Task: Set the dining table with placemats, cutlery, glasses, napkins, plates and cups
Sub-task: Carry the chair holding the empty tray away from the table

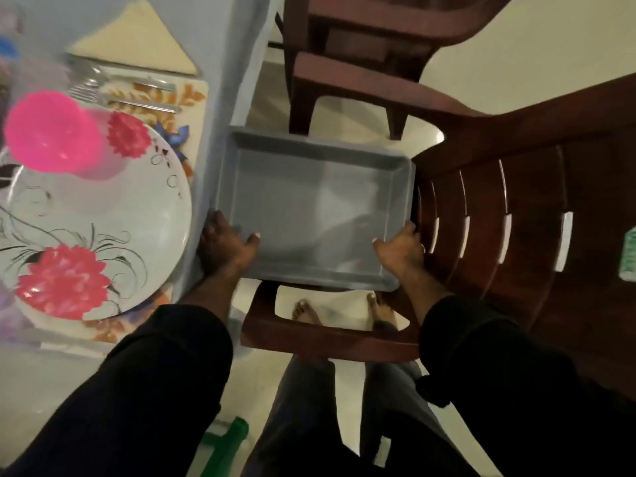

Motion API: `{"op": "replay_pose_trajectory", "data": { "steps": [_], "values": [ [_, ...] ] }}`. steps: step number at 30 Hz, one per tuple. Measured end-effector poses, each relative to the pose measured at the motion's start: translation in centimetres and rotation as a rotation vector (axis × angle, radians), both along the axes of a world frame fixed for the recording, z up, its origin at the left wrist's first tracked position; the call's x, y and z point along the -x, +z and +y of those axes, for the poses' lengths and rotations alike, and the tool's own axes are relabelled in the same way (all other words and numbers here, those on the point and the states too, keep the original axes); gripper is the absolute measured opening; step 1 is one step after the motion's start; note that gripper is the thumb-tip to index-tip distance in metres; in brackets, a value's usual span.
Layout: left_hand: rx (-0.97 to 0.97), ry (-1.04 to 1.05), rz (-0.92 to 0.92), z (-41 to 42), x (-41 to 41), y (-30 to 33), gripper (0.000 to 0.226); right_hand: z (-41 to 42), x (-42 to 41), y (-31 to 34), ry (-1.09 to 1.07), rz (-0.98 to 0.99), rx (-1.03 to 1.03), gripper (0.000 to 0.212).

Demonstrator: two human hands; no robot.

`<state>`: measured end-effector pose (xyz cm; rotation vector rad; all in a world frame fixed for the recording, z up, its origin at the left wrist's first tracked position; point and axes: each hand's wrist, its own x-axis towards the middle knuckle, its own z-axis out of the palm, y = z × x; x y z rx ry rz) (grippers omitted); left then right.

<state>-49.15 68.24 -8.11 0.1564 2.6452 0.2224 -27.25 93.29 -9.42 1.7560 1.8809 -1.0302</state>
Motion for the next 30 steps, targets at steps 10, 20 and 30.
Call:
{"op": "replay_pose_trajectory", "data": {
  "steps": [10, 20, 30],
  "values": [
    [-0.101, 0.355, -0.081, 1.5, 2.2, -3.1, 0.103, 3.1, -0.4, -1.7, -0.291, 0.014, -0.007, 0.065],
    [-0.216, 0.437, -0.293, 5.1, 0.0, 4.2, 0.107, 5.9, -4.2, 12.3, -0.254, 0.05, -0.223, 0.033],
    [-0.395, 0.337, -0.429, 8.2, -4.1, 15.4, 0.106, 7.1, -8.5, 27.2, -0.283, 0.075, -0.336, 0.032]
  ]
}}
